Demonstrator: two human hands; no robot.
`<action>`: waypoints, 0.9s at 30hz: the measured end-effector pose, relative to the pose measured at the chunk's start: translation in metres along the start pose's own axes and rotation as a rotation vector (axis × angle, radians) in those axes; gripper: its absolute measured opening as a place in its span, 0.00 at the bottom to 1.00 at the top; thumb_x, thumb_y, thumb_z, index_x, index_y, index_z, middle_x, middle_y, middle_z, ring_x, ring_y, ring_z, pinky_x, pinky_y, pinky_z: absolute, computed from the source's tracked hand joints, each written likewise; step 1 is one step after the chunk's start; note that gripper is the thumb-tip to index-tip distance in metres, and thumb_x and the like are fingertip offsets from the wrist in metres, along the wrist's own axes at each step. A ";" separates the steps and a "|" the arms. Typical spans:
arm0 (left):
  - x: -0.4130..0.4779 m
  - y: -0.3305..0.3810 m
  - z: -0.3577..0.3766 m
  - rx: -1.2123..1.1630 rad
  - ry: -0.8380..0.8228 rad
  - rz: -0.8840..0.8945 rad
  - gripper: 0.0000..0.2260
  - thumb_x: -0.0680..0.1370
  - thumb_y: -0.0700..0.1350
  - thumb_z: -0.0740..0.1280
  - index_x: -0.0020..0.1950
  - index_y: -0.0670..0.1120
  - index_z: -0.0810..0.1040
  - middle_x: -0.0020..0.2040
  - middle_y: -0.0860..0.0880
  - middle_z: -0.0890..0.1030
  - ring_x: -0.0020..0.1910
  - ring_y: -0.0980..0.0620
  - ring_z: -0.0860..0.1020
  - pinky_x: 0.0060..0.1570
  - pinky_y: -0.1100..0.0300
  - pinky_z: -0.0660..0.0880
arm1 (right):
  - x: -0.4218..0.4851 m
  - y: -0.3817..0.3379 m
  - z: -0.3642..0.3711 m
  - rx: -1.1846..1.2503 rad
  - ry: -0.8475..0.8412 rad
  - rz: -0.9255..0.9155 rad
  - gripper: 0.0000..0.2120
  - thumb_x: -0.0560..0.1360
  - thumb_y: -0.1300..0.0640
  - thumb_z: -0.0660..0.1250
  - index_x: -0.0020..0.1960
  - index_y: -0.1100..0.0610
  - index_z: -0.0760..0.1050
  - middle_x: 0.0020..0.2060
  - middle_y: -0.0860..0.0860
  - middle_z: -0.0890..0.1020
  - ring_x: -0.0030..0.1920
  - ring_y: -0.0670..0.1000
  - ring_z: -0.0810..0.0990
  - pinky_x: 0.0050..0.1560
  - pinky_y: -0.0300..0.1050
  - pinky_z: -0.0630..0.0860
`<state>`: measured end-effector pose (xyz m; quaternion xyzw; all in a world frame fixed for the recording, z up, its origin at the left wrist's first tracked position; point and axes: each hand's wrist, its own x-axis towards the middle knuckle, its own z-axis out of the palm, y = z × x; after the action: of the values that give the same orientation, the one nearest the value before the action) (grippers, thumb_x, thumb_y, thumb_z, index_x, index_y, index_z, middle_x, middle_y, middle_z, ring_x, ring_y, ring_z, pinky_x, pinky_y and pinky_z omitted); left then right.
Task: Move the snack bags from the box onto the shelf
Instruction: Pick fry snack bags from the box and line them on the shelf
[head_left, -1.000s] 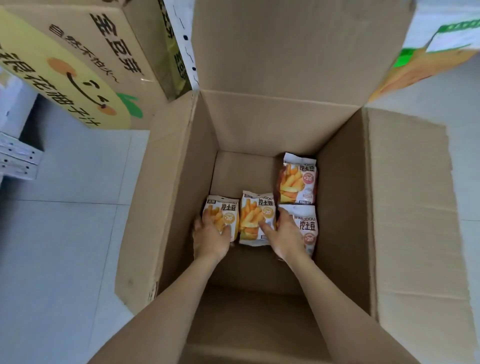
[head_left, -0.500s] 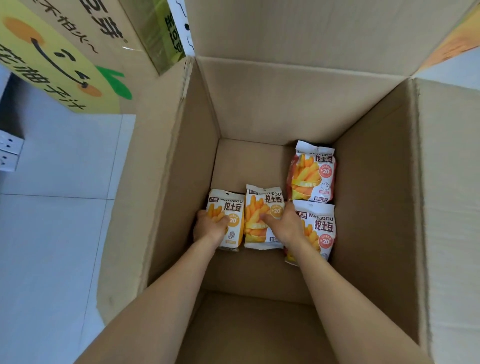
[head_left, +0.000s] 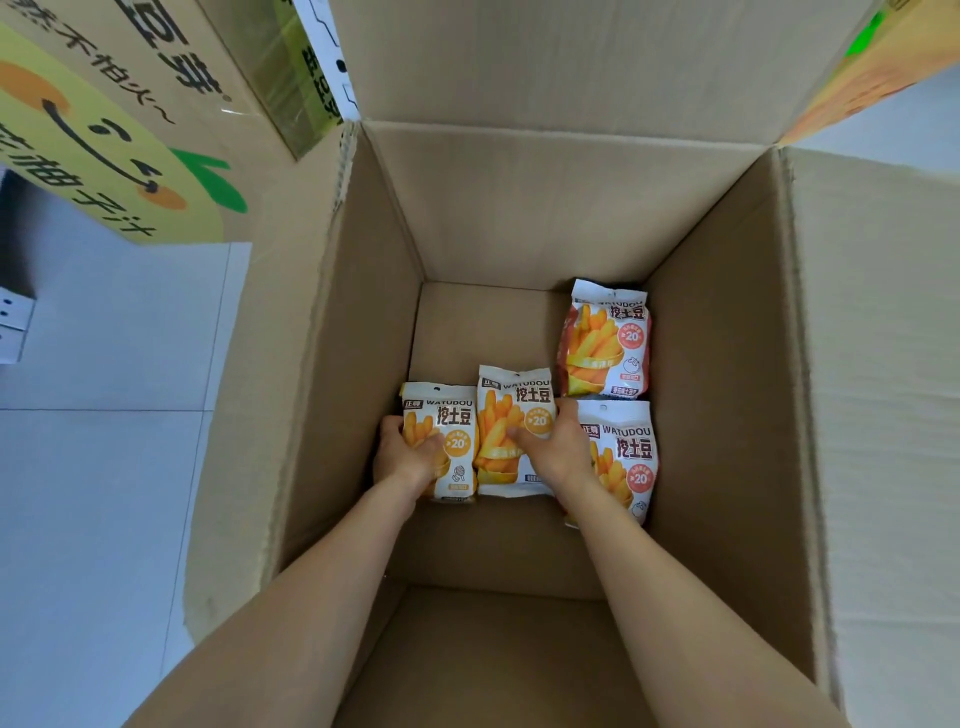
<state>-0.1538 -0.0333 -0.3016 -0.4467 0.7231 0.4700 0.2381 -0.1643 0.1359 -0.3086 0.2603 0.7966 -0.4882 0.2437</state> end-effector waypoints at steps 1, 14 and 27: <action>-0.001 0.000 -0.001 -0.005 -0.001 0.007 0.17 0.79 0.44 0.67 0.67 0.48 0.68 0.60 0.46 0.78 0.48 0.49 0.77 0.39 0.56 0.74 | -0.002 -0.001 -0.001 0.004 0.003 -0.004 0.25 0.73 0.56 0.73 0.64 0.59 0.67 0.59 0.54 0.80 0.59 0.55 0.78 0.60 0.52 0.75; -0.044 0.043 -0.023 -0.118 0.026 0.119 0.22 0.79 0.50 0.68 0.71 0.50 0.68 0.62 0.47 0.78 0.52 0.48 0.81 0.45 0.54 0.79 | -0.035 -0.065 -0.042 0.025 0.078 -0.112 0.27 0.74 0.55 0.73 0.67 0.56 0.64 0.59 0.50 0.79 0.59 0.52 0.78 0.50 0.41 0.71; -0.168 0.108 -0.078 -0.152 -0.012 0.293 0.20 0.76 0.53 0.70 0.65 0.48 0.71 0.60 0.48 0.80 0.55 0.48 0.81 0.53 0.49 0.81 | -0.133 -0.151 -0.120 0.111 0.153 -0.215 0.24 0.73 0.56 0.73 0.64 0.54 0.66 0.54 0.48 0.80 0.52 0.48 0.80 0.48 0.43 0.78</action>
<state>-0.1596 -0.0149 -0.0879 -0.3502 0.7414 0.5558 0.1369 -0.1800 0.1627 -0.0765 0.2231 0.8079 -0.5335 0.1137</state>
